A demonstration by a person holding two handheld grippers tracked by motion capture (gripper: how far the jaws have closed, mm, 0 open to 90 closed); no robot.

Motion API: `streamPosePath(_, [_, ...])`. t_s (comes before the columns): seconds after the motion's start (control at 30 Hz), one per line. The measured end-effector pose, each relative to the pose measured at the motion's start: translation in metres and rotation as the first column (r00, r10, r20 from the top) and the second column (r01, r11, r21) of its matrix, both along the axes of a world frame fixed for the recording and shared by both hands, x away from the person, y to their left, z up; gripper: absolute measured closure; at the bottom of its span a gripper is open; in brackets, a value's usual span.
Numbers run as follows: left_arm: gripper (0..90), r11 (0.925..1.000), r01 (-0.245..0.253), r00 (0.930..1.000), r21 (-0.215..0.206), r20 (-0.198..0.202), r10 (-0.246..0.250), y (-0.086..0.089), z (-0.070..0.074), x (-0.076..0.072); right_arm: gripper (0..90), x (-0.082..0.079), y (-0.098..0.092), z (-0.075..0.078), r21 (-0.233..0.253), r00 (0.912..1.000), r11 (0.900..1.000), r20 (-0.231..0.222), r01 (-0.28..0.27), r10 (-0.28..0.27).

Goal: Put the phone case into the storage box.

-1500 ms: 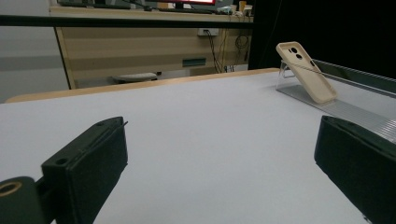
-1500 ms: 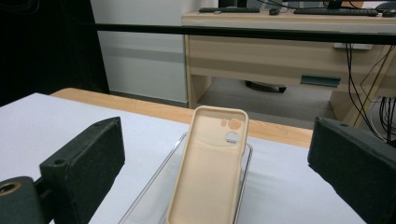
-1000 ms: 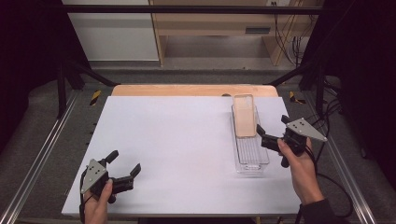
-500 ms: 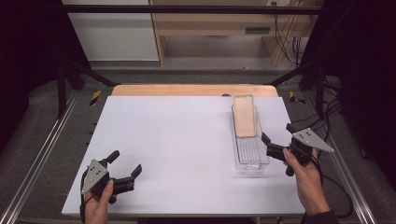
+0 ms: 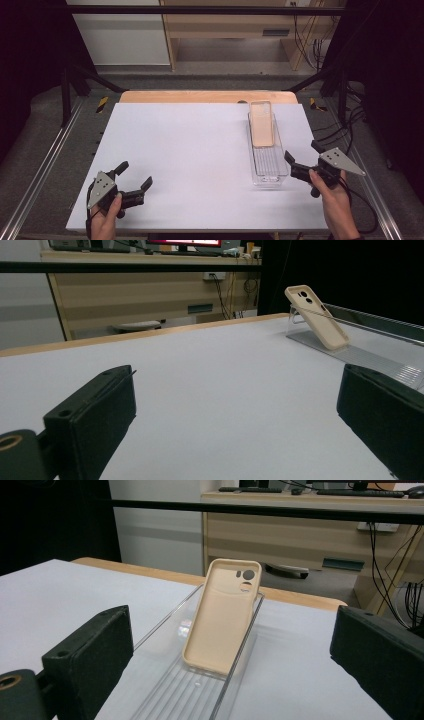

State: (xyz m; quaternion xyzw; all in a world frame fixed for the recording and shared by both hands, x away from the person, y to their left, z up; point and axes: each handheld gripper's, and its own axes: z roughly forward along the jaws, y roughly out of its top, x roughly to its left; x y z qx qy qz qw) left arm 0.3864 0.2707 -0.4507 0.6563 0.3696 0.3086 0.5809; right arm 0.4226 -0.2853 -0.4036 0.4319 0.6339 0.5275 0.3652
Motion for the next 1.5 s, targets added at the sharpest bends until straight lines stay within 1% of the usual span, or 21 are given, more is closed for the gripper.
streamPosePath(0.13, [2.1, 1.0, 0.001, 1.0, 0.001, 0.001, -0.001, 0.0, 0.0, 0.0, 3.8, -0.005, -0.002, -0.003, -0.005, 1.0, 1.0, -0.003, -0.002, 0.002])
streamPosePath(0.23, [2.1, 1.0, 0.0, 1.0, 0.002, 0.001, 0.0, 0.0, 0.0, 0.0, 3.8, -0.007, -0.002, -0.007, 0.001, 1.0, 1.0, -0.005, -0.007, 0.007])
streamPosePath(0.4, [2.1, 1.0, -0.001, 1.0, 0.004, -0.002, 0.001, 0.0, 0.0, 0.0, 3.8, -0.011, -0.003, -0.013, -0.007, 0.9999, 1.0, -0.009, -0.012, 0.012])
streamPosePath(0.53, [2.1, 1.0, -0.002, 1.0, 0.003, 0.0, 0.002, 0.0, 0.0, 0.0, 3.8, -0.014, -0.003, -0.017, -0.002, 0.9998, 1.0, -0.013, -0.015, 0.015])
streamPosePath(0.67, [2.1, 1.0, -0.001, 1.0, 0.005, 0.001, 0.001, 0.0, 0.0, 0.0, 3.8, -0.016, -0.004, -0.022, -0.011, 0.9998, 1.0, -0.012, -0.018, 0.018])
streamPosePath(0.8, [2.1, 1.0, -0.001, 1.0, 0.003, 0.002, 0.001, 0.001, 0.0, 0.0, 3.8, -0.02, -0.004, -0.027, -0.005, 0.9997, 1.0, -0.015, -0.019, 0.019])
streamPosePath(0.9, [2.1, 1.0, 0.0, 1.0, 0.002, 0.003, 0.0, 0.001, 0.0, -0.001, 3.7, -0.022, -0.003, -0.03, 0.004, 0.9996, 1.0, -0.018, -0.022, 0.022])
streamPosePath(1.1, [2.1, 1.0, 0.0, 1.0, 0.005, -0.001, 0.0, 0.001, -0.001, -0.002, 3.7, -0.025, -0.001, -0.036, 0.0, 0.9995, 1.0, -0.011, -0.031, 0.031])
streamPosePath(1.2, [2.1, 1.0, 0.001, 1.0, 0.005, 0.0, -0.001, 0.002, -0.001, -0.004, 3.7, -0.027, 0.0, -0.039, 0.005, 0.9993, 0.999, -0.015, -0.034, 0.034])
streamPosePath(1.5, [2.1, 1.0, 0.004, 1.0, 0.002, 0.003, -0.004, 0.005, -0.001, -0.007, 3.7, -0.029, 0.006, -0.045, 0.003, 0.998, 0.998, -0.01, -0.063, 0.063])
